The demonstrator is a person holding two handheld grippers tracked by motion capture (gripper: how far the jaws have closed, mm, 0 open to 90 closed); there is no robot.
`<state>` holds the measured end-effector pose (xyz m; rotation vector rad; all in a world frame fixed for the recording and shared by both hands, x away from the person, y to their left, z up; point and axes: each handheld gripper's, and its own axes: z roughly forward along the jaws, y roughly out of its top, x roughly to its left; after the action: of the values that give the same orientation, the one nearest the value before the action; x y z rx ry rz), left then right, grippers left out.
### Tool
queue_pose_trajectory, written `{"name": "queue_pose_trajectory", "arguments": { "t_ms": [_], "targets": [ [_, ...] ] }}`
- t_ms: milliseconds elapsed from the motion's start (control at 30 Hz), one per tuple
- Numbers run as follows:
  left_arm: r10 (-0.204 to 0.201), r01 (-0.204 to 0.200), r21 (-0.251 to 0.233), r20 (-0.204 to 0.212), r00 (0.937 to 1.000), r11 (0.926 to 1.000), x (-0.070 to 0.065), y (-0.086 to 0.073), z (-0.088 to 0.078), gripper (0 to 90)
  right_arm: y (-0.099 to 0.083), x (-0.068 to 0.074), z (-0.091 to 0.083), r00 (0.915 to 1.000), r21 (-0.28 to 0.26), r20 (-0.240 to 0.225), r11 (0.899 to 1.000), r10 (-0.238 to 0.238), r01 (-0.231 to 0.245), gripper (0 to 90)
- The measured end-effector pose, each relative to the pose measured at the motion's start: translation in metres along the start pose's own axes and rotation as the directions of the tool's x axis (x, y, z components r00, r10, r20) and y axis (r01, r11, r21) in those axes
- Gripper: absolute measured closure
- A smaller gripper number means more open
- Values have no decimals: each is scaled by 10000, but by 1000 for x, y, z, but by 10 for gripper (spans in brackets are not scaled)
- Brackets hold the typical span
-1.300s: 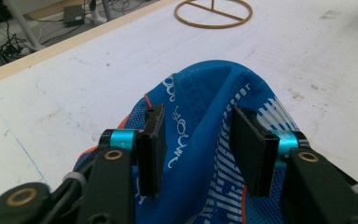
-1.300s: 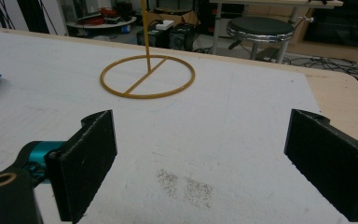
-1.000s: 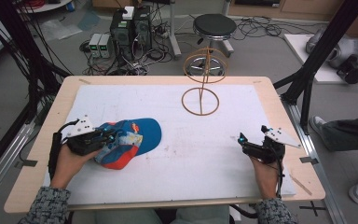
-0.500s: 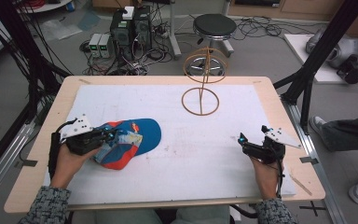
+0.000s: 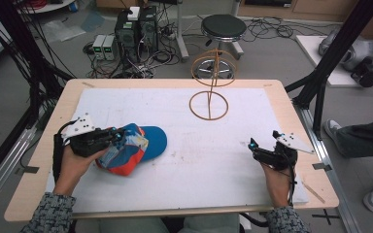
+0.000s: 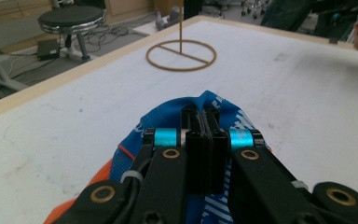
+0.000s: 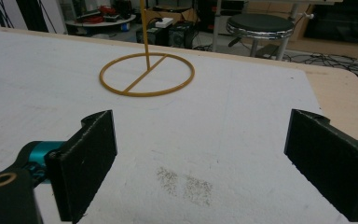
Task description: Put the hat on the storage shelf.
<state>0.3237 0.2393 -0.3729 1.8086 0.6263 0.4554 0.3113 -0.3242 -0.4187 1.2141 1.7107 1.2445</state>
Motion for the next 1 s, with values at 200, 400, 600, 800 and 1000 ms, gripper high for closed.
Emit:
{"name": "queue_pose_trajectory", "arguments": {
  "t_ms": [200,400,600,800,1000],
  "targets": [
    [-69,73,-366,102,9999,9993,-2,10,-1,891,0,-1,0,10000,11,3,10000,14,-14,83],
    [-199,205,-806,86,9998,9965,0,24,-1,891,0,-1,0,9999,20,-39,9999,159,-159,83],
    [80,-80,-1041,-9,10000,9945,0,46,3,891,0,-3,0,9996,43,-35,9996,270,-269,83],
    [305,-306,-1183,-26,9995,9925,1,69,8,891,0,-4,1,9997,5,-59,9997,225,-225,83],
    [274,-270,-1429,8,9996,9894,7,86,16,891,0,-4,1,9996,-8,-67,9996,287,-287,82]
  ]
}}
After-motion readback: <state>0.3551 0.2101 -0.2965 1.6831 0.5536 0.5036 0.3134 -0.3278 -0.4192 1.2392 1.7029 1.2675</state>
